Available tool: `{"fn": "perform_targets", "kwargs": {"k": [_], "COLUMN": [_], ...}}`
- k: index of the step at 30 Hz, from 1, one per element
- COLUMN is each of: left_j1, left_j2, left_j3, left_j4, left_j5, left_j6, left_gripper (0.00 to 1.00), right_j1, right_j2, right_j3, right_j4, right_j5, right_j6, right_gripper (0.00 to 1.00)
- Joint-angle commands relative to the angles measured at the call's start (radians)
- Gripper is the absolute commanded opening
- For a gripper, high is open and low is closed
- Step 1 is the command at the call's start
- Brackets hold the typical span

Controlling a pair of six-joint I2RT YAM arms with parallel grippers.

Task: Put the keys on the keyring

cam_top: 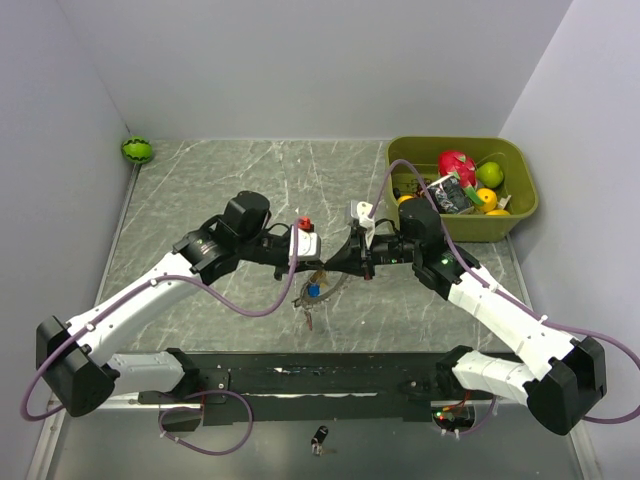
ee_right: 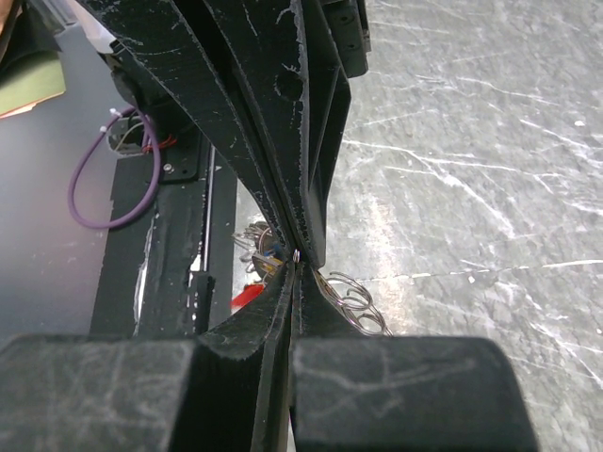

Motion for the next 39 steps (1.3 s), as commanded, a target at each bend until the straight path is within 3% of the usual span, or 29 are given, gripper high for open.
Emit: {"fn": "perform_targets", "kwargs": {"k": [1,5,11,14,22,26,36,39], "left_j1": [-0.005,-0.005,-0.004,-0.004,0.022,0.044,0.062,0.062], "left_j2": [-0.054,-0.087,-0.116,-0.119,-0.14,-0.139,-0.128,-0.128], "left_j3": [-0.025,-0.113,-0.218,-0.254,-0.335,-0.346,-0.341,-0.341], "left_j4": [0.15,0.295,0.5,0.583,0.776,0.797,0.806,0.804], "left_j5": [0.012,0.009,-0.06,-0.121,-0.143,-0.123,-0.084,-0.086], "left_j6": [-0.031,-0.094,-0.215,-0.264,-0.362,-0.378,-0.391,-0.39], "left_gripper": [0.01,0.01,0.01,0.01,0.01,0.01,0.01,0.01], "right_j1": [0.006,0.004,0.004,0.003,-0.033,-0.076,-0.083,-0.085], "right_j2": [-0.03,-0.061,-0.077,-0.072,-0.054,-0.043,0.008,0.02], "right_j3": [0.041,0.015,0.011,0.018,0.026,0.017,0.026,0.026], "right_j4": [0.078,0.133,0.15,0.136,0.116,0.144,0.125,0.119], "right_j5": [0.022,0.117,0.246,0.271,0.311,0.239,0.142,0.133], "right_j6": [0.023,0.081,0.167,0.2,0.299,0.353,0.374,0.373], "right_gripper": [0.02,0.32,0.56,0.62,0.65,0.55,0.53,0.48]}}
